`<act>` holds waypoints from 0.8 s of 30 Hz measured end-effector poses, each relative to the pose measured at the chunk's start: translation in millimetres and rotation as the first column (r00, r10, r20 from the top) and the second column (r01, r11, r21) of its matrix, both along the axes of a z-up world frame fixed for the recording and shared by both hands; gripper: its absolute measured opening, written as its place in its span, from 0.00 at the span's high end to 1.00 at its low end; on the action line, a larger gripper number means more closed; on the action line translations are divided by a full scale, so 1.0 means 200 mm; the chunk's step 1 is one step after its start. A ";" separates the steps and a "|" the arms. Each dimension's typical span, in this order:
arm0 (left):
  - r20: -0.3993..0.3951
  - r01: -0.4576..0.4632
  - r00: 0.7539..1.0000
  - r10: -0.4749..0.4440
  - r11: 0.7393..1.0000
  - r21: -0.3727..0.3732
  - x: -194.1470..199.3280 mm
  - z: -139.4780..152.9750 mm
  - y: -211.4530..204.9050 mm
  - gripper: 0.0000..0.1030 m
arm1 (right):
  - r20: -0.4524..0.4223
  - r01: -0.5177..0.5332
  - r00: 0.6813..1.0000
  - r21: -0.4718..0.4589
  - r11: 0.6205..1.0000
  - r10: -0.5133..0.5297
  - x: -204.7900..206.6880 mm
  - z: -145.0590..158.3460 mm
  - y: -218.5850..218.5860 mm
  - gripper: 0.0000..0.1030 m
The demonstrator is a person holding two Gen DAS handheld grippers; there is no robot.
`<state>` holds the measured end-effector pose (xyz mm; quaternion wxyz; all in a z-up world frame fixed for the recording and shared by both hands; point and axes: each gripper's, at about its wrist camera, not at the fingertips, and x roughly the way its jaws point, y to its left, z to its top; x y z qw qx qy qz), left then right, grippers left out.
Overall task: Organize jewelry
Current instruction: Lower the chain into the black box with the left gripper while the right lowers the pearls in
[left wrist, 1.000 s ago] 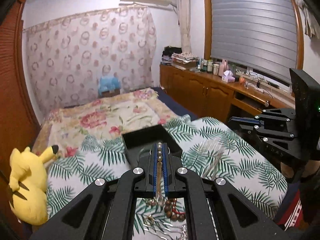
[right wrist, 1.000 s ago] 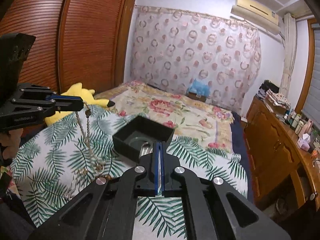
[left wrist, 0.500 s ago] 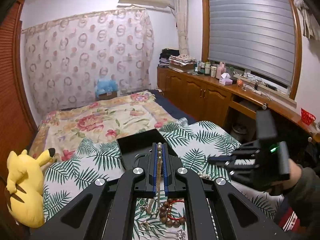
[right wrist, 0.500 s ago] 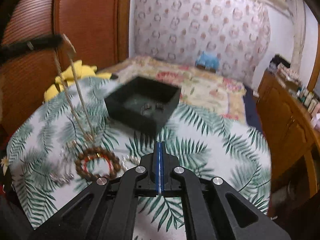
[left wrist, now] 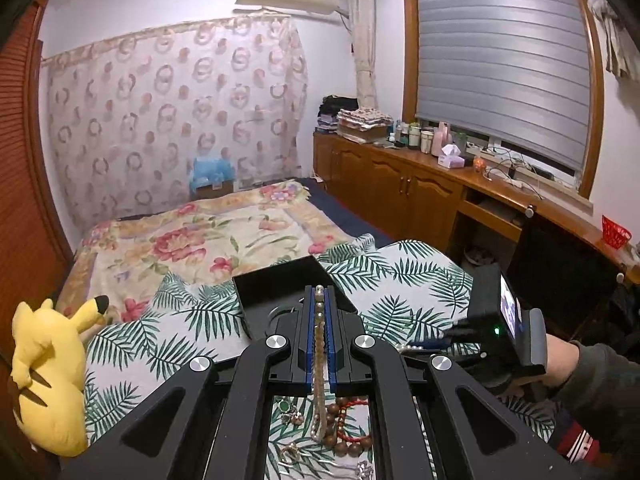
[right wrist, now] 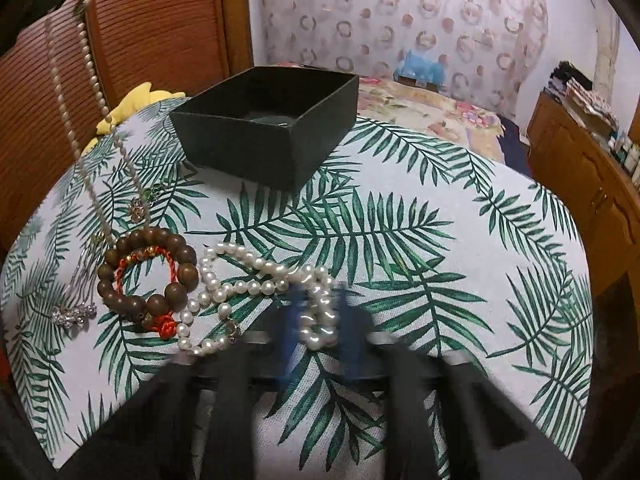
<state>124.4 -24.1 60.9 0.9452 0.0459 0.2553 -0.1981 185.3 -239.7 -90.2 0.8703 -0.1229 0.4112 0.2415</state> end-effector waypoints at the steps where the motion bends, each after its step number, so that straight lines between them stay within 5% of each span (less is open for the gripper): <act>1: 0.000 0.001 1.000 -0.001 1.000 -0.001 0.01 0.01 0.00 0.96 | 0.009 0.006 1.000 -0.012 1.000 -0.006 0.00 0.00 0.00 0.92; 24: 0.103 0.010 0.995 -0.006 0.999 -0.038 0.28 0.33 0.00 0.96 | 0.337 -0.105 0.940 0.161 0.981 0.045 0.01 0.95 -0.03 0.92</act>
